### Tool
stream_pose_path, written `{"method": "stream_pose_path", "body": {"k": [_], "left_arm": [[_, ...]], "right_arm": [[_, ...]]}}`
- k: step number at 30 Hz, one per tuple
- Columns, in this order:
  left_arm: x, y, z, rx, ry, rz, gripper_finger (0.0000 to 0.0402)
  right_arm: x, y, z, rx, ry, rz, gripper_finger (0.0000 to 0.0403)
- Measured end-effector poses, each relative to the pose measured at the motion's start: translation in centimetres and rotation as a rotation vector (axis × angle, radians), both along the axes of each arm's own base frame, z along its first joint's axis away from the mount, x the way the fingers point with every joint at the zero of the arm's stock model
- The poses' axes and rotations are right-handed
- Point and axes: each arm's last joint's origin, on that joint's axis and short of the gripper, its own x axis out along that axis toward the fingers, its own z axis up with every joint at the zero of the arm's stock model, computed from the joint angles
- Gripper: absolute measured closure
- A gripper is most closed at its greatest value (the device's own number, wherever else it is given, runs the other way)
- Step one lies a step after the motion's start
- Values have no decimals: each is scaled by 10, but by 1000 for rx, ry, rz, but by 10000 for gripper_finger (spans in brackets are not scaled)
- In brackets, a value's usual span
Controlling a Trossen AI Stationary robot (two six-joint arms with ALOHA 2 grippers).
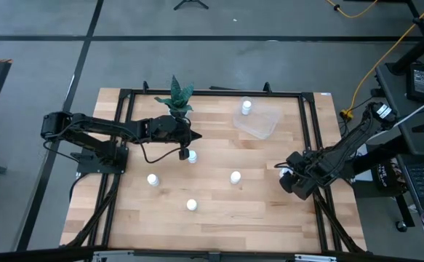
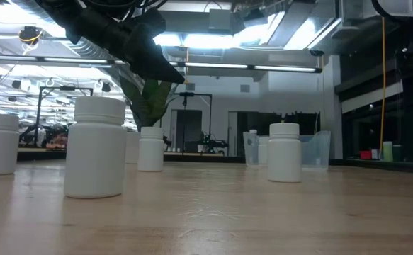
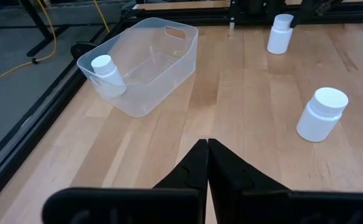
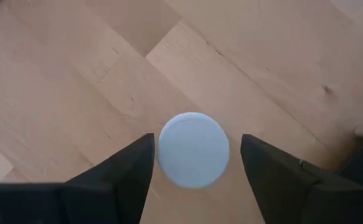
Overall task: Pick and place pill bottles into a basket
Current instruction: Put the white pill bottle into the transparent bin
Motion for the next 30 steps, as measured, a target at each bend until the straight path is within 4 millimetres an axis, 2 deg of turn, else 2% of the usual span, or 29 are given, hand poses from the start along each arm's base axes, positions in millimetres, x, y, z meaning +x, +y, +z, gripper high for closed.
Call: {"method": "stream_pose_path", "body": {"k": [12,25,30], "left_arm": [[0,0,0,0,0,-1,399],[0,0,0,0,0,0,399],[0,0,0,0,0,-1,395]], "right_arm": [[-1,1,0,22,19,1,251],[1,1,0,23,2,1,255],[4,4,8,21,-27,20,255]]}}
